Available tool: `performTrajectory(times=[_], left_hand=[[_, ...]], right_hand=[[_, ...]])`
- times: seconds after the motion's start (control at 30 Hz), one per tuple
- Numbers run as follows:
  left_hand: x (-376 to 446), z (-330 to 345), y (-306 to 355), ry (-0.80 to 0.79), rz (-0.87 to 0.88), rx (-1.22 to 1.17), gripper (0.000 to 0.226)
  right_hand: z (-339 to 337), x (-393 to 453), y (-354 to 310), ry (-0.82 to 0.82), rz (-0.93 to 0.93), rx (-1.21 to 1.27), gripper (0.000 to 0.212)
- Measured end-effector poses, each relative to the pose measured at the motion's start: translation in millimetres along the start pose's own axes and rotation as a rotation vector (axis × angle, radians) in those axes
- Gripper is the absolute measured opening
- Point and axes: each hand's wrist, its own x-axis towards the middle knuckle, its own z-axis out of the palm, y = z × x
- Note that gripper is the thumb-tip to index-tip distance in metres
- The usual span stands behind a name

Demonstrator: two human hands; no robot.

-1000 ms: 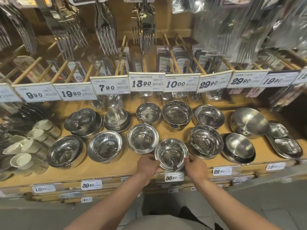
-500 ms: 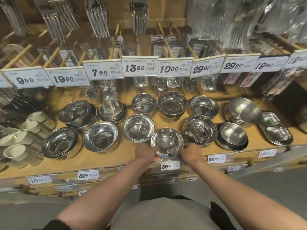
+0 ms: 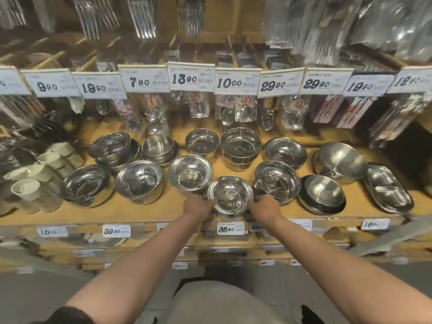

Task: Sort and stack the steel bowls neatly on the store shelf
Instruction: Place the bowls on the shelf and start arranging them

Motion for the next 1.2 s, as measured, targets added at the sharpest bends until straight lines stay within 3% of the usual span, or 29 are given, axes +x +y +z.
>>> performTrajectory(times=[0.2, 0.4, 0.53, 0.6, 0.73, 0.83, 0.97, 1.1, 1.2], left_hand=[[-31, -10, -3, -0.040, 0.015, -0.063, 0.027], [-60, -45, -2, 0.079, -0.014, -0.115, 0.029], [-63, -71, 2, 0.146, 0.006, -0.118, 0.026], [-60, -83, 4, 0.165, 0.015, -0.135, 0.014], [-52, -106, 9, 0.161, 0.017, -0.225, 0.012], [-42, -123, 11, 0.104, 0.001, -0.241, 0.016], [-25, -141, 11, 0.120, -0.062, -0.249, 0.003], [-11, -152, 12, 0.055, -0.099, -0.243, 0.012], [-7, -151, 15, 0.006, -0.134, -0.255, 0.013]], right_hand=[[-7, -15, 10, -0.022, -0.022, 0.074, 0.039], [-18, -21, -9, -0.016, -0.109, 0.128, 0.036], [-15, -16, -40, -0.056, -0.094, 0.228, 0.012], [-8, -11, -55, -0.088, -0.094, 0.223, 0.015], [12, 9, -80, -0.129, -0.125, 0.121, 0.018], [27, 33, -101, -0.143, -0.156, -0.015, 0.036], [41, 63, -130, -0.113, -0.166, -0.217, 0.032], [54, 81, -139, -0.165, -0.152, -0.326, 0.041], [56, 83, -140, -0.110, -0.151, -0.364, 0.036]])
